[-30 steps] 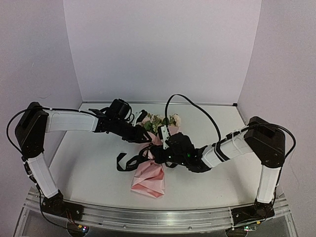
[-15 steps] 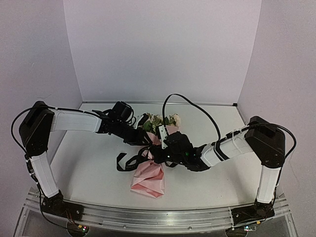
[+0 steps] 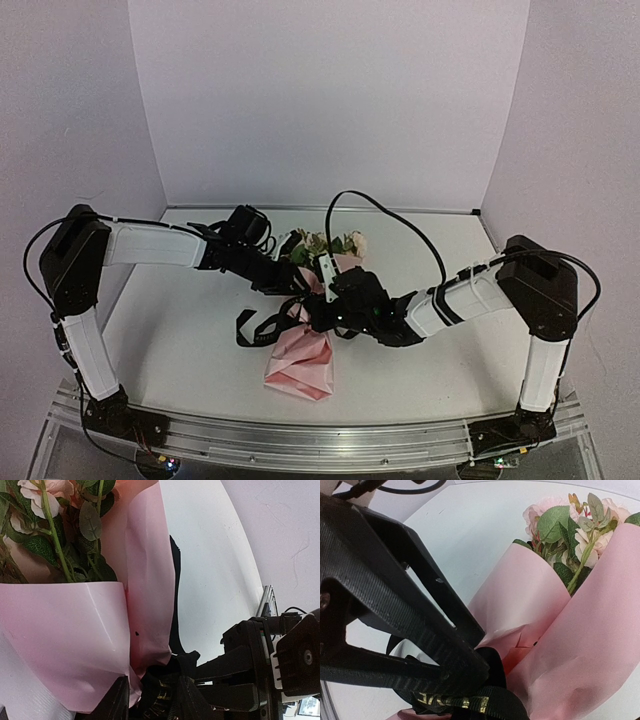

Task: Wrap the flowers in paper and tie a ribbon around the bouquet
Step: Cross the half-tied ribbon over the folded bouquet.

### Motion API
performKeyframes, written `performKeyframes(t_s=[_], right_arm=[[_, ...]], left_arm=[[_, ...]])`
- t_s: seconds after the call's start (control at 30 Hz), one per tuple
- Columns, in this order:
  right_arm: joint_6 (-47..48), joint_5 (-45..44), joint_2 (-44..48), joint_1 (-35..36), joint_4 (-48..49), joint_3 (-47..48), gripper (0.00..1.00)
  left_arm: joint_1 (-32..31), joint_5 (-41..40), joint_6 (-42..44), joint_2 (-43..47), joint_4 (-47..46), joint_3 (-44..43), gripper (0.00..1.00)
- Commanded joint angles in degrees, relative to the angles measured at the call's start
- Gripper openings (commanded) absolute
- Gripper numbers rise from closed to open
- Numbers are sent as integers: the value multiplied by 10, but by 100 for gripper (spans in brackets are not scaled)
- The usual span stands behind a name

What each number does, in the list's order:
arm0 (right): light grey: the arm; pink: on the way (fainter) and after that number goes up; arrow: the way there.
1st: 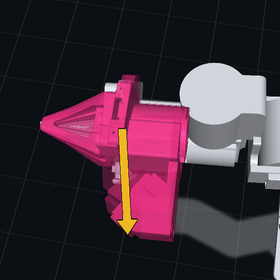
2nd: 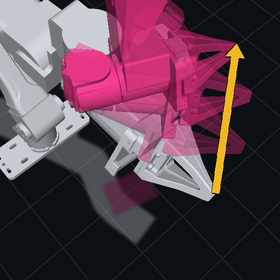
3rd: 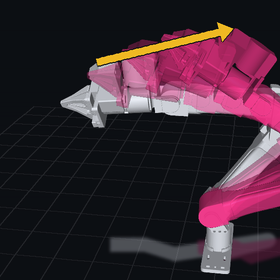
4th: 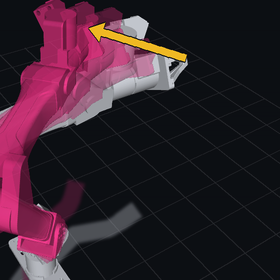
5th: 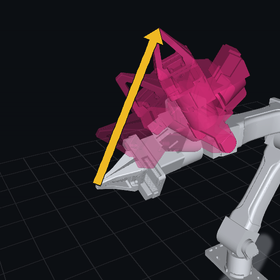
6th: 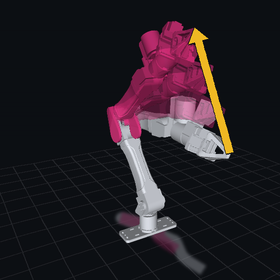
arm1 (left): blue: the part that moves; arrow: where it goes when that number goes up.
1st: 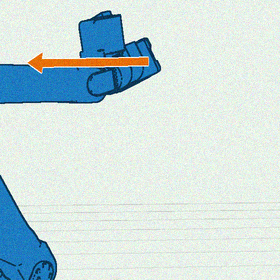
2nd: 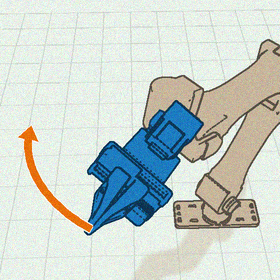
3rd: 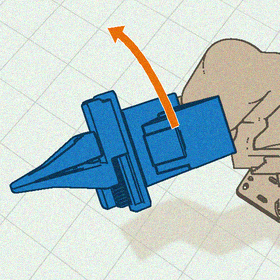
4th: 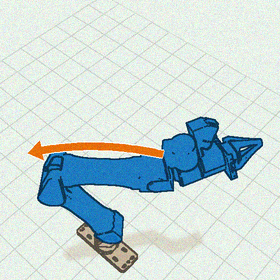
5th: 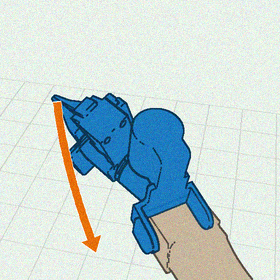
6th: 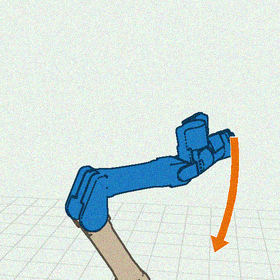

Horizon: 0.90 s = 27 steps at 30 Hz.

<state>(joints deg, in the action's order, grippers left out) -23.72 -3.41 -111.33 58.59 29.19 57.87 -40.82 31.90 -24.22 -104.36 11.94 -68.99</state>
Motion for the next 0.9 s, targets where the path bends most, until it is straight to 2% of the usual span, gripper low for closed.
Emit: performKeyframes(t_s=[0.0, 0.2, 0.4, 0.53, 0.6, 0.73, 0.87], right_arm=[[12, -14, 16, 6, -6, 22, 0], [18, -19, 22, 8, -11, 22, 0], [19, -21, 27, 9, -15, 18, 0], [15, -21, 32, 10, -23, 16, 0], [9, -19, 35, 9, -33, 15, 7], [-8, -15, 59, 9, -49, 0, 29], [-24, -8, 83, 10, -66, -17, 39]], left_arm=[[-1, 8, -7, 0, -4, -17, 31], [-1, 4, -11, -9, -3, -18, 20], [-2, -5, -19, -7, -8, -16, 2], [-1, -17, -25, 11, -23, -1, 0], [-1, -30, -34, 25, -38, 11, 0], [-1, -50, -50, 44, -69, 32, 0], [-1, -54, -63, 54, -93, 46, 0]])
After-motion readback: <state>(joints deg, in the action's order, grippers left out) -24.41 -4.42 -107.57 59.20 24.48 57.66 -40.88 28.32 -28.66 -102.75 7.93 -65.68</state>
